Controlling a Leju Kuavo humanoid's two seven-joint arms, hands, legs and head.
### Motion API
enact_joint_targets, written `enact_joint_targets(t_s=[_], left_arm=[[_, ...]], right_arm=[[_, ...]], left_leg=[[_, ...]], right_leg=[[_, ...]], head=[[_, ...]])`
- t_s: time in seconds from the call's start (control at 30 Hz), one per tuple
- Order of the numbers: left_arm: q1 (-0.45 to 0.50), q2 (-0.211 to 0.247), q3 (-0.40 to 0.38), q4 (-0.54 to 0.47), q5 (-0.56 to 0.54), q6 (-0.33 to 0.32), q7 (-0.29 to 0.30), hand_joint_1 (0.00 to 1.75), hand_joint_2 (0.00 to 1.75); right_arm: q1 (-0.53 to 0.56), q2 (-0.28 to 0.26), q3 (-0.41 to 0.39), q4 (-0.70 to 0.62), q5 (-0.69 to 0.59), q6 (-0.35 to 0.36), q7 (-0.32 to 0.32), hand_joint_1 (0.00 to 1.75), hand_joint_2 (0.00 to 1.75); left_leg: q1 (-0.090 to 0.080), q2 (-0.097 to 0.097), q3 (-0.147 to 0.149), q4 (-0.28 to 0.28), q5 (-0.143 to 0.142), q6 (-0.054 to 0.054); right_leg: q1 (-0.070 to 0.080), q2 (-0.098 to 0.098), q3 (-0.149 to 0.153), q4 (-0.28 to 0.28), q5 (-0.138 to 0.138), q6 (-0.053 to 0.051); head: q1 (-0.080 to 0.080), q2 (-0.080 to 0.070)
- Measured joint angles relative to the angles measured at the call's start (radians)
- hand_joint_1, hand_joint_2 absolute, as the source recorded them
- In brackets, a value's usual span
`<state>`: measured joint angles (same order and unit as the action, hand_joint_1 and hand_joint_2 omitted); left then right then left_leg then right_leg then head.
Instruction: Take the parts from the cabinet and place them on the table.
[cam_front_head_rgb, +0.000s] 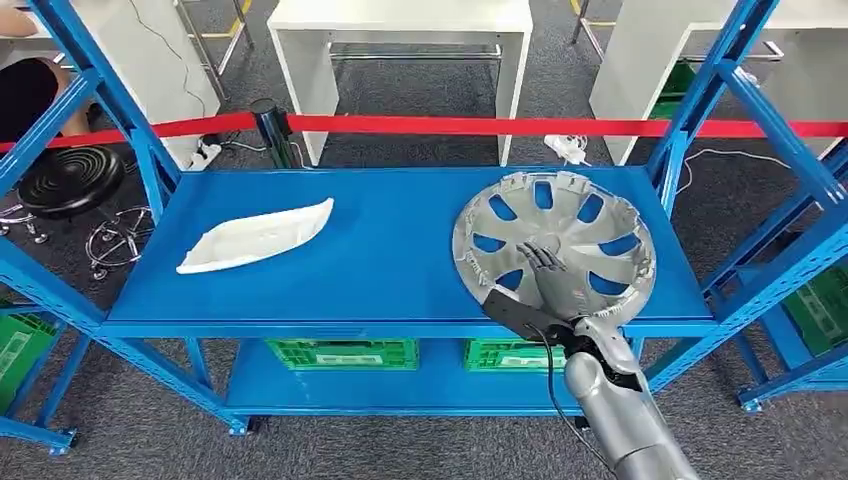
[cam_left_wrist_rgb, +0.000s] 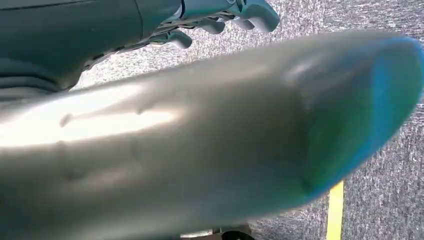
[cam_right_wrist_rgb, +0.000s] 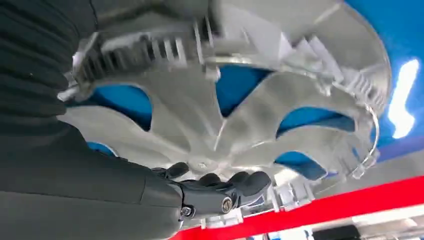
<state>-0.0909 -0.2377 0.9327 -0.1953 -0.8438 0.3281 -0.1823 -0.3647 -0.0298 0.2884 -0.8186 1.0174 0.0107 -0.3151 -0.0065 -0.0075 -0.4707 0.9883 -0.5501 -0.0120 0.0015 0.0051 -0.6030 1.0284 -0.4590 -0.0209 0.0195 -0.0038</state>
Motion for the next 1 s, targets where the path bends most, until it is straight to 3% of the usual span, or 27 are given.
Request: enact_joint_targets(t_s=[0.8,0.93,1.0], left_arm=[[-0.005,0.000,0.008,0.000,0.010,0.006,-0.018,0.00,0.00],[-0.007,-0.002,0.010,-0.001,0.010,-0.004,-0.093,0.00,0.00],[-0.010,-0.003,0.010,-0.001,-0.002,0.002,-0.102,0.00,0.00]], right_arm=[[-0.018,-0.019,0.022,0.032,0.010,0.010,-0.018,1.75,1.75],[-0.018,-0.025,0.027,0.032,0.010,0.009,-0.016,1.75,1.75],[-0.018,-0.029,0.031,0.032,0.010,0.008,-0.016,1.75,1.75]], left_leg=[[0.000,0.000,0.002,0.000,0.000,0.000],[0.000,0.000,0.002,0.000,0.000,0.000],[0.000,0.000,0.002,0.000,0.000,0.000]], right_leg=[[0.000,0.000,0.002,-0.001,0.001,0.001],[0.000,0.000,0.002,-0.001,0.001,0.001],[0.000,0.000,0.002,-0.001,0.001,0.001]], head=[[0.000,0.000],[0.000,0.000],[0.000,0.000]])
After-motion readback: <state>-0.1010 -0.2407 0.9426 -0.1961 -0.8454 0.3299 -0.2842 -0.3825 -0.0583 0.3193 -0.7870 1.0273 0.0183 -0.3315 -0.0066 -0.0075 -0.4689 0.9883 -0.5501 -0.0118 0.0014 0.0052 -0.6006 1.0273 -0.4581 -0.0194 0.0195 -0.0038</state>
